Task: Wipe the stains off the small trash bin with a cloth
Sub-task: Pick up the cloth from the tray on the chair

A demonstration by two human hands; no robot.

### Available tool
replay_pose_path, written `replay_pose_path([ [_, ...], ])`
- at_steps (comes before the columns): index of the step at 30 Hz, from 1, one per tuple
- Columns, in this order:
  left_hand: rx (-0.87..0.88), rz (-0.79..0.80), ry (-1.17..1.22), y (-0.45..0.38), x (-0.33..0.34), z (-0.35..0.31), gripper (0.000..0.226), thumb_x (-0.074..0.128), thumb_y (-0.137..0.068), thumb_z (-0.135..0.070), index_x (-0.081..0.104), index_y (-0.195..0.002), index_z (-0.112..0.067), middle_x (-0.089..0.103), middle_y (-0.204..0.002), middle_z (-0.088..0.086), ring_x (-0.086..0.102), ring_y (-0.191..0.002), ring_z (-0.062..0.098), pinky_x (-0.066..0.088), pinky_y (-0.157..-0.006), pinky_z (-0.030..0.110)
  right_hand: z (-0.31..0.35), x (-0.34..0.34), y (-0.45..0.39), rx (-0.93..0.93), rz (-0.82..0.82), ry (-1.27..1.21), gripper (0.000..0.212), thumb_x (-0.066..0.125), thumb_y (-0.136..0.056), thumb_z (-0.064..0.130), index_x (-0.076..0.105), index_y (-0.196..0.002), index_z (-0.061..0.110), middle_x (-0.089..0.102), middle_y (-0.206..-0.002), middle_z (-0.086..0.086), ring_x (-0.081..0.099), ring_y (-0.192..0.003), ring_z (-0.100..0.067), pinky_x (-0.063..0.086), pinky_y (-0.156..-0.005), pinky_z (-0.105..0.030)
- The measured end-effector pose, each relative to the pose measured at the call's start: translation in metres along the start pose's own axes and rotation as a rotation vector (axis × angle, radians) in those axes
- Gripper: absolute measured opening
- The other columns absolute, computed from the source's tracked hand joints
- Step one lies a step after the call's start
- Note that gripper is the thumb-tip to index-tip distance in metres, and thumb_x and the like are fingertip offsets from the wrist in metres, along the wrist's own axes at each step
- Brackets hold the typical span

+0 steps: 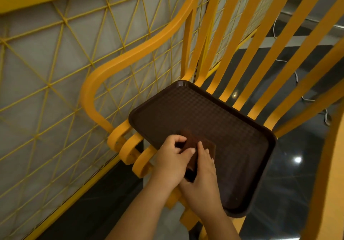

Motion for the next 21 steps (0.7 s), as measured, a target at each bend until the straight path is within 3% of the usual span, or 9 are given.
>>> replay_pose_path([
  [3, -0.055, 0.023, 0.175, 0.020, -0.009, -0.009, 0.043, 0.068, -0.086, -0.023, 0.049, -0.122, -0.034, 0.073, -0.100, -0.002, 0.070, -0.091, 0.011, 0.059, -0.080, 0.032, 0.009, -0.004, 0.003, -0.001, -0.104, -0.115, 0.088, 0.066, -0.084, 0.011, 0.015, -0.149, 0.043, 0.026, -0.153, 0.016, 0.021, -0.144, -0.007, 0.026, -0.117, -0.037],
  [6, -0.022, -0.130, 0.172, 0.038, -0.037, -0.005, 0.039, 0.064, -0.087, -0.036, 0.048, -0.122, -0.039, 0.071, -0.096, -0.008, 0.068, -0.091, 0.007, 0.057, -0.083, 0.032, 0.025, -0.011, 0.009, -0.023, -0.157, -0.156, 0.071, 0.060, -0.081, -0.008, 0.052, -0.130, 0.043, 0.060, -0.126, 0.018, 0.053, -0.117, 0.007, 0.046, -0.101, -0.031],
  [9, -0.130, -0.248, 0.266, 0.052, -0.072, 0.023, 0.065, 0.057, -0.077, -0.062, 0.043, -0.134, -0.036, 0.061, -0.118, -0.006, 0.060, -0.103, 0.012, 0.048, -0.079, 0.029, 0.047, -0.010, 0.018, 0.049, -0.061, -0.268, 0.050, 0.058, -0.088, -0.001, 0.065, -0.118, 0.039, 0.069, -0.109, 0.020, 0.062, -0.103, 0.006, 0.052, -0.094, -0.030],
  [11, -0.212, -0.164, 0.429, 0.063, -0.085, 0.041, 0.089, 0.056, -0.064, -0.072, 0.038, -0.141, -0.031, 0.056, -0.129, -0.002, 0.054, -0.108, 0.013, 0.042, -0.079, 0.027, 0.061, -0.005, 0.026, 0.167, 0.094, -0.434, 0.035, 0.058, -0.092, 0.007, 0.069, -0.114, 0.032, 0.074, -0.101, 0.011, 0.068, -0.095, -0.004, 0.056, -0.089, -0.036],
  [13, -0.231, -0.001, 0.618, 0.078, -0.095, 0.056, 0.097, 0.071, -0.051, -0.074, 0.052, -0.133, -0.026, 0.066, -0.120, 0.001, 0.063, -0.102, 0.013, 0.047, -0.079, 0.026, 0.072, 0.002, 0.036, 0.325, 0.262, -0.589, 0.023, 0.061, -0.092, 0.011, 0.071, -0.109, 0.022, 0.076, -0.096, 0.001, 0.072, -0.091, -0.016, 0.056, -0.088, -0.041],
  [15, -0.217, 0.121, 0.741, 0.092, -0.109, 0.072, 0.094, 0.084, -0.034, -0.066, 0.064, -0.116, -0.025, 0.070, -0.116, 0.006, 0.069, -0.102, 0.019, 0.054, -0.079, 0.031, 0.078, 0.011, 0.048, 0.450, 0.394, -0.667, 0.017, 0.065, -0.089, 0.014, 0.072, -0.105, 0.014, 0.076, -0.093, -0.007, 0.072, -0.089, -0.024, 0.055, -0.089, -0.046],
  [16, -0.232, 0.175, 0.804, 0.100, -0.115, 0.079, 0.091, 0.089, -0.036, -0.058, 0.065, -0.116, -0.022, 0.069, -0.119, 0.010, 0.067, -0.108, 0.024, 0.055, -0.084, 0.037, 0.079, 0.016, 0.053, 0.491, 0.440, -0.693, 0.017, 0.066, -0.088, 0.015, 0.072, -0.104, 0.011, 0.076, -0.092, -0.010, 0.073, -0.088, -0.027, 0.055, -0.089, -0.047],
  [18, -0.261, 0.242, 0.851, 0.113, -0.127, 0.091, 0.083, 0.093, -0.046, -0.037, 0.063, -0.121, -0.016, 0.066, -0.121, 0.016, 0.063, -0.113, 0.032, 0.050, -0.094, 0.049, 0.081, 0.027, 0.064, 0.533, 0.505, -0.750, 0.020, 0.066, -0.088, 0.013, 0.071, -0.106, 0.008, 0.075, -0.095, -0.013, 0.072, -0.090, -0.031, 0.054, -0.089, -0.048],
  [21, -0.307, 0.157, 0.731, 0.128, -0.142, 0.105, 0.059, 0.081, -0.067, -0.013, 0.061, -0.122, -0.015, 0.069, -0.114, 0.017, 0.066, -0.108, 0.034, 0.046, -0.097, 0.055, 0.084, 0.039, 0.076, 0.560, 0.578, -0.804, 0.026, 0.066, -0.085, 0.005, 0.069, -0.111, 0.007, 0.074, -0.100, -0.017, 0.071, -0.092, -0.035, 0.054, -0.087, -0.049],
])
Point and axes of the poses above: each hand's wrist, its own y-axis away from the middle knuckle, its own x-axis out of the palm, z = x × y, the point moved 2 cm from there along -y, towards the middle knuckle
